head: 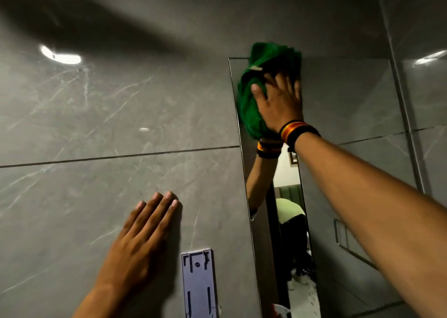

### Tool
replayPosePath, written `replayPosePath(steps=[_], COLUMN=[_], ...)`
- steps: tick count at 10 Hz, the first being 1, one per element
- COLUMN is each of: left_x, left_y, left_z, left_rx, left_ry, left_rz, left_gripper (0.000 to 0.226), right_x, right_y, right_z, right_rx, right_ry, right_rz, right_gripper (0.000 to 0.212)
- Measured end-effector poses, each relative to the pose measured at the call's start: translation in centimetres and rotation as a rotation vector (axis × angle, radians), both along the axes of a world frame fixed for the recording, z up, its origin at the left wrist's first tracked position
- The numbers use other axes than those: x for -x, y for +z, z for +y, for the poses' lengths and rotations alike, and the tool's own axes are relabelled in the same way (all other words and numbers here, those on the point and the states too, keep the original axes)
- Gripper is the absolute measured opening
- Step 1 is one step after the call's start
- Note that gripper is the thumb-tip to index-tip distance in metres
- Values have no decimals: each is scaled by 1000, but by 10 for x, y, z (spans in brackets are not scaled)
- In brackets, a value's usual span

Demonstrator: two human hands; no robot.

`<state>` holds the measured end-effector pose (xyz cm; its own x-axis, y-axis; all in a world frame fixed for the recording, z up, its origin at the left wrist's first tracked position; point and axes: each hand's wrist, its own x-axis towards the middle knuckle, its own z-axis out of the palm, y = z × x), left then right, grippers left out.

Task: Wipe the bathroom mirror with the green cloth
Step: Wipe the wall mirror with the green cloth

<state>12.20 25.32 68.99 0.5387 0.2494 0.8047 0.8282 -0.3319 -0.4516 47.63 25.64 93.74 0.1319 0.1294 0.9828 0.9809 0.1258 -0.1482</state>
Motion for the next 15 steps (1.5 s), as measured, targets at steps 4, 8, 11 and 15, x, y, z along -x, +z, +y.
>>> replayPosePath(steps=[4, 8, 11, 15], left_x=[-5, -3, -5, -4], left_y=[-4, -10, -7, -8], left_z=[1, 8, 2, 5], left_rx=[-58, -104, -96, -95], left_ry=[23, 79, -18, -16], left_rz=[-5, -11, -11, -9], left_gripper=[64, 73, 66, 68], right_x=[-214, -218, -196, -26], right_y=[22, -51, -364, -412], right_z=[-5, -8, -13, -11], right_rx=[63, -51, 40, 195], right_ry=[16, 69, 11, 59], right_rz=[561, 693, 1065, 259], right_gripper=[67, 67, 58, 46])
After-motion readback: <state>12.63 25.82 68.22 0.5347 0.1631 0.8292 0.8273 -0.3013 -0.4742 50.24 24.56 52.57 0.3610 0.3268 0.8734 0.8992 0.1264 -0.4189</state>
